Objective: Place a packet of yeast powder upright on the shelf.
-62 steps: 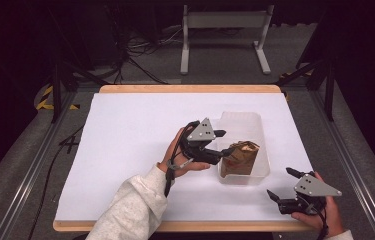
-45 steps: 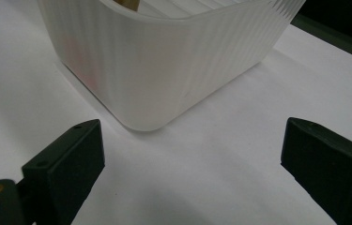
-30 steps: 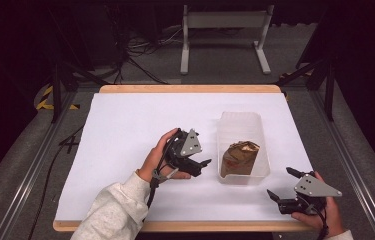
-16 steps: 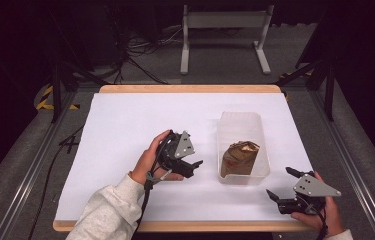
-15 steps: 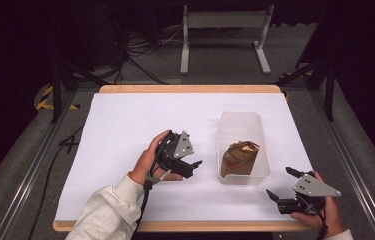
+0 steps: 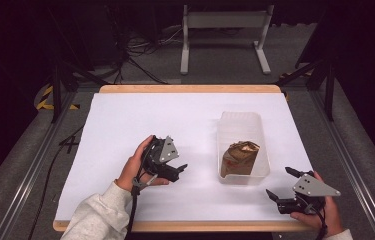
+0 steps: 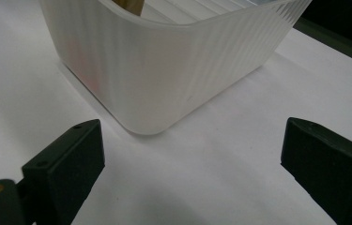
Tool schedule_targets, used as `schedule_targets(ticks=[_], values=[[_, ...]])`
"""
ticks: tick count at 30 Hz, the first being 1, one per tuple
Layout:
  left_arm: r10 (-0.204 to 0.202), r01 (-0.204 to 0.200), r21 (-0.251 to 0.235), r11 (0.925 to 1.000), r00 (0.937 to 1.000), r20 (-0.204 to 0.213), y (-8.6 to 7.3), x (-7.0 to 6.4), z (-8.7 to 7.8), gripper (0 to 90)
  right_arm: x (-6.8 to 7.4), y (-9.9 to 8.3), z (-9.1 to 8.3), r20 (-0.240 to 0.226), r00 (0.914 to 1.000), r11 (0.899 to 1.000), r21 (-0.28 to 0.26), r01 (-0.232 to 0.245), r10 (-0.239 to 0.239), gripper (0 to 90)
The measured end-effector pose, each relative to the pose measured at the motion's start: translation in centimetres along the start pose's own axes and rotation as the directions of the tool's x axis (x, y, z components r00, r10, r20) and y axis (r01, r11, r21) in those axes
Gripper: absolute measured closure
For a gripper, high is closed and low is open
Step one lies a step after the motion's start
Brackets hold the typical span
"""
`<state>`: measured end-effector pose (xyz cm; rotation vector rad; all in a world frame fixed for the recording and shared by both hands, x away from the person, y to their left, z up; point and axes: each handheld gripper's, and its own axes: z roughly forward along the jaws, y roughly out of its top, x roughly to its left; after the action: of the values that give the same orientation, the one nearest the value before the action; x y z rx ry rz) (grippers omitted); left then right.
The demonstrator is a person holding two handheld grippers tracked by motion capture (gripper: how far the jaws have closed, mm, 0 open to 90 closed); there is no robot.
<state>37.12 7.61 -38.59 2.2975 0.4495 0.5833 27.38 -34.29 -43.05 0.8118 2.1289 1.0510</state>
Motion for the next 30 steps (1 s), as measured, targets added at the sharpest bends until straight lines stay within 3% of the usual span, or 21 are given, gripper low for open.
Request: schedule_targets(ticks=[19,30], values=[[-0.054,0.06,0.078,0.9952,0.9959,-0.072,-5.8,0.5,-1.6,9.6,0.0,0.0,0.0,0.001,1.0,1.0,-0.002,0.004,-0.004,7.2],[-0.1,0.11,0.088,0.9899,0.9881,-0.117,-9.1,0.8,-3.4,9.0,0.1,0.1,0.0,0.001,1.0,1.0,0.001,0.007,-0.007,7.2]])
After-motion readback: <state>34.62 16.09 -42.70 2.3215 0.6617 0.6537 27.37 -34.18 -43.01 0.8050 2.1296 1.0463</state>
